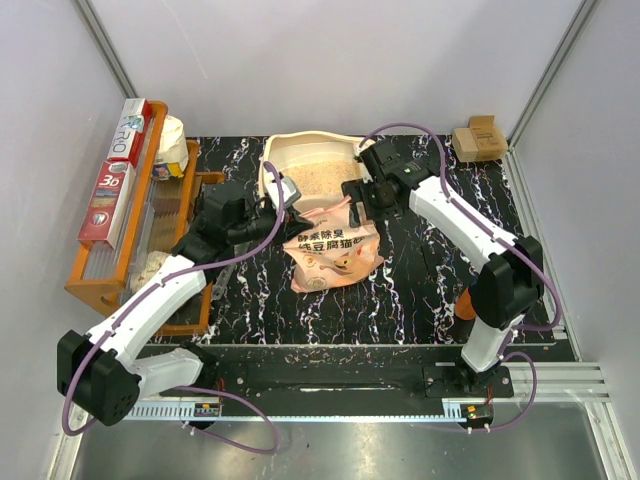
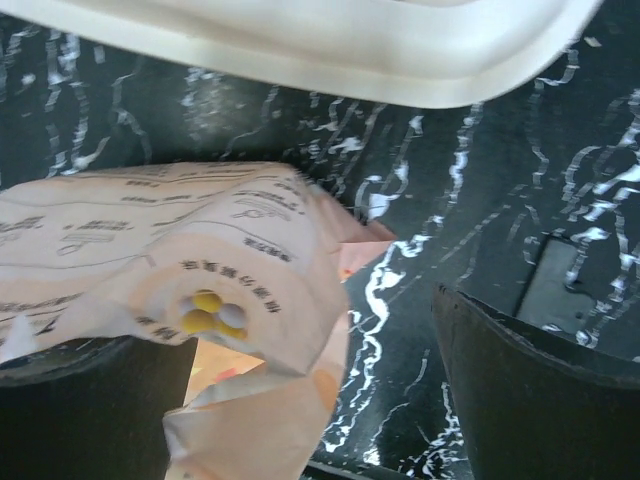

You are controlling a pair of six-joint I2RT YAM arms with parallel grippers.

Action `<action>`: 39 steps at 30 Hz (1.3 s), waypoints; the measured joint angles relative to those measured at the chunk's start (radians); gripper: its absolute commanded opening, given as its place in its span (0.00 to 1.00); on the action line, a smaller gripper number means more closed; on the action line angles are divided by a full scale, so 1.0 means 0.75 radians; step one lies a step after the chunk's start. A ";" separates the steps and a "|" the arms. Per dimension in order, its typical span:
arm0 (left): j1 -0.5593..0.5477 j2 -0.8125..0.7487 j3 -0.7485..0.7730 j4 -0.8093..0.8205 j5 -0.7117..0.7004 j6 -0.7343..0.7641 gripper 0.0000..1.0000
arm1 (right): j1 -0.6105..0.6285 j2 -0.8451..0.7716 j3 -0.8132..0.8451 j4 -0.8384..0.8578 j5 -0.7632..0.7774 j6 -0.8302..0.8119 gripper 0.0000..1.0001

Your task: Fill the litter box with clean litter

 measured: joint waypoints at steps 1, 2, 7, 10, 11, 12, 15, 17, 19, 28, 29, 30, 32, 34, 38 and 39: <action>-0.001 0.000 -0.002 0.002 -0.001 -0.003 0.00 | 0.004 -0.005 -0.010 0.003 0.050 0.001 1.00; -0.004 0.000 -0.005 0.007 -0.001 -0.004 0.00 | 0.006 -0.012 -0.022 0.005 0.096 0.001 1.00; -0.005 -0.009 -0.007 0.008 -0.011 -0.003 0.00 | -0.014 -0.083 -0.038 -0.034 0.281 -0.068 1.00; -0.005 -0.009 -0.007 0.008 -0.011 -0.003 0.00 | -0.039 -0.137 -0.030 -0.053 0.329 -0.105 1.00; -0.005 -0.011 -0.007 0.008 -0.011 -0.003 0.00 | -0.048 -0.158 -0.028 -0.057 0.329 -0.119 1.00; -0.005 -0.012 -0.007 0.007 -0.010 -0.003 0.00 | -0.051 -0.173 -0.027 -0.062 0.327 -0.126 1.00; -0.005 -0.013 -0.007 0.006 -0.010 -0.003 0.00 | -0.054 -0.197 -0.027 -0.068 0.278 -0.135 1.00; -0.005 -0.013 -0.007 0.006 -0.010 -0.003 0.00 | -0.054 -0.195 -0.031 -0.067 0.200 -0.134 1.00; -0.005 -0.013 -0.007 0.005 -0.010 -0.003 0.00 | -0.054 -0.192 -0.040 -0.067 0.113 -0.133 1.00; -0.005 -0.013 -0.006 -0.013 -0.010 0.073 0.00 | -0.060 -0.083 -0.042 -0.082 -0.002 -0.111 0.62; -0.005 -0.013 -0.003 -0.020 -0.011 0.101 0.00 | -0.067 -0.079 -0.042 -0.091 0.001 -0.116 0.45; -0.005 -0.013 0.005 -0.032 -0.013 0.132 0.00 | -0.085 -0.078 -0.042 -0.104 -0.004 -0.111 0.34; -0.004 -0.013 0.027 -0.062 -0.014 0.198 0.00 | -0.130 -0.078 -0.034 -0.116 -0.039 -0.112 0.19; -0.016 0.009 0.058 -0.084 -0.007 0.256 0.00 | -0.155 -0.078 -0.032 -0.116 -0.148 -0.093 0.00; -0.015 0.046 0.112 -0.132 -0.004 0.347 0.00 | -0.176 -0.077 -0.021 -0.131 -0.275 -0.089 0.00; -0.015 0.051 0.124 -0.142 -0.006 0.361 0.00 | -0.182 -0.074 -0.009 -0.139 -0.299 -0.088 0.00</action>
